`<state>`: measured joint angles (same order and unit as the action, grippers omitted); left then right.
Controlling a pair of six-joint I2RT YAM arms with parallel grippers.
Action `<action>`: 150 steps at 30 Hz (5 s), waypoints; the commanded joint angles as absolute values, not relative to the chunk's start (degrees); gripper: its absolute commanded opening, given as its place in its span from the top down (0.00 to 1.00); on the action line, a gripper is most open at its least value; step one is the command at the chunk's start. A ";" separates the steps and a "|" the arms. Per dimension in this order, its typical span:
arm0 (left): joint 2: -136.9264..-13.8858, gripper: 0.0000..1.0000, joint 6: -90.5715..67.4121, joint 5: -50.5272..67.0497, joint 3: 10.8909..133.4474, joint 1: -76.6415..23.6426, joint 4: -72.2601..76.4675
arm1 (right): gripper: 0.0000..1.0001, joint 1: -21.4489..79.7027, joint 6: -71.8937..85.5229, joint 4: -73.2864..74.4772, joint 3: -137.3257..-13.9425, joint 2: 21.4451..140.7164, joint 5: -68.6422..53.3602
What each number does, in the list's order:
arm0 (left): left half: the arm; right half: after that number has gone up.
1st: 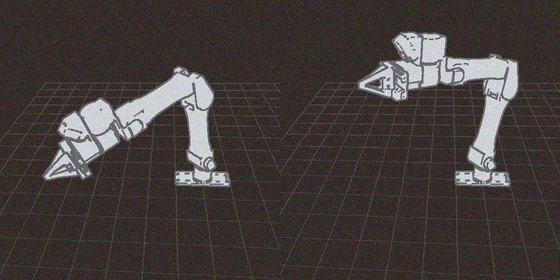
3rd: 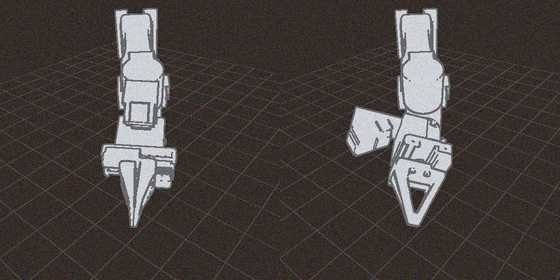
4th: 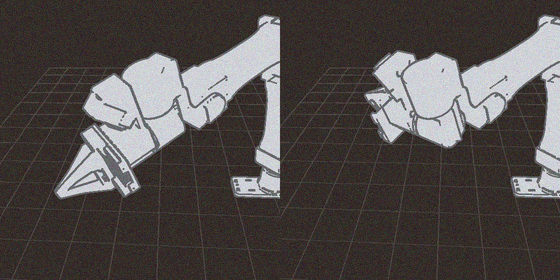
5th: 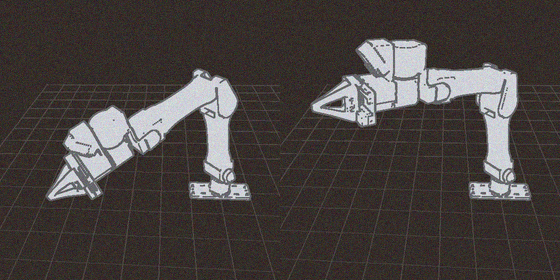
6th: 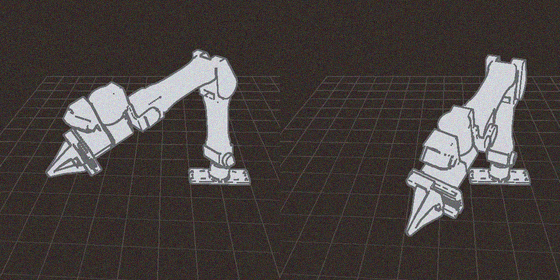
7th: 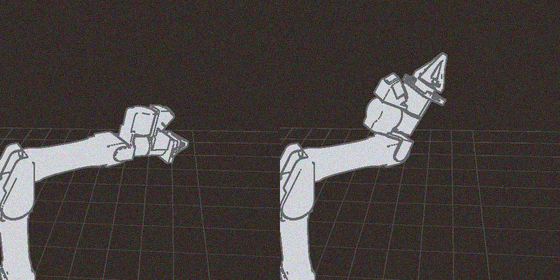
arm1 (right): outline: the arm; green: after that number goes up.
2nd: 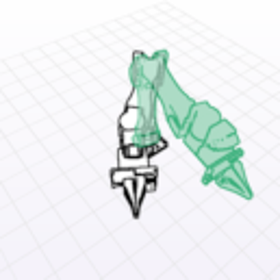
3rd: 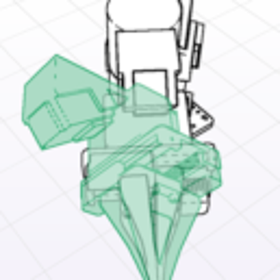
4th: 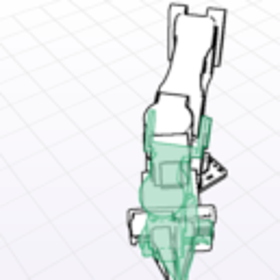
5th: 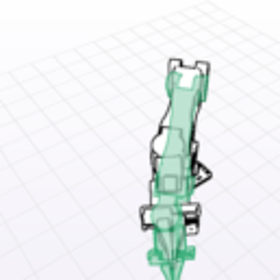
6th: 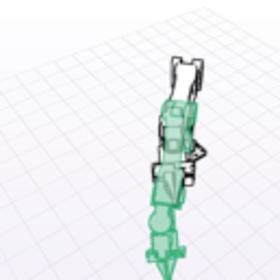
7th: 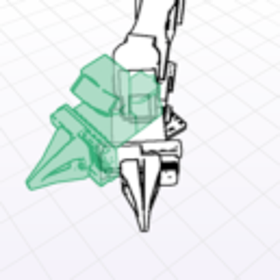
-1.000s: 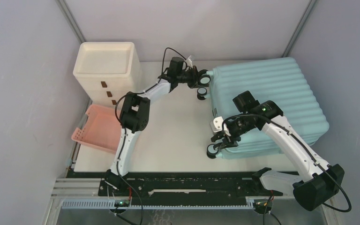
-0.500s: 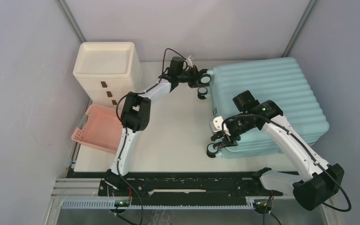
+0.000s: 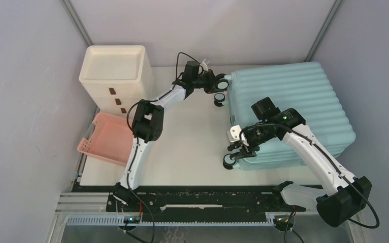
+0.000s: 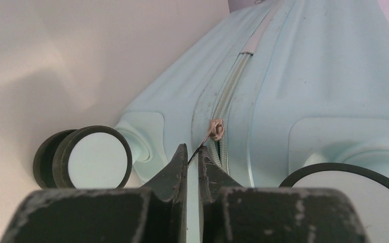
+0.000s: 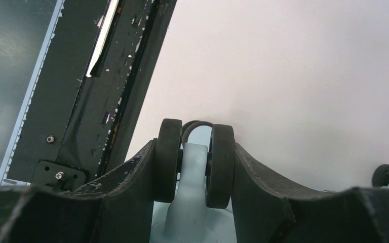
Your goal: Open, take out, and arrange the luggage
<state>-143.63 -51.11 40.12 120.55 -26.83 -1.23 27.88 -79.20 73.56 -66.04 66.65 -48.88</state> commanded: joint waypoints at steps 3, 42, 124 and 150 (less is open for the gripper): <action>-144.88 0.91 -52.12 20.55 125.16 -24.87 5.24 | 1.00 30.17 -85.17 80.95 -64.27 66.89 -60.30; -101.95 0.49 -37.24 14.86 74.13 -27.52 17.58 | 0.07 26.55 -61.64 72.15 -73.36 57.93 -55.05; -86.13 1.00 -43.21 19.66 68.89 -38.95 45.34 | 0.13 0.79 -47.88 75.19 -95.67 52.14 -47.14; -106.87 1.00 -48.08 13.60 108.44 -31.06 27.16 | 0.27 2.64 -46.87 32.41 -93.70 61.83 -17.12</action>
<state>-107.31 -52.82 22.39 103.11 -34.92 28.42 1.65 -47.77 39.83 -88.92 59.86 -17.91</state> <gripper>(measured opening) 0.551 0.793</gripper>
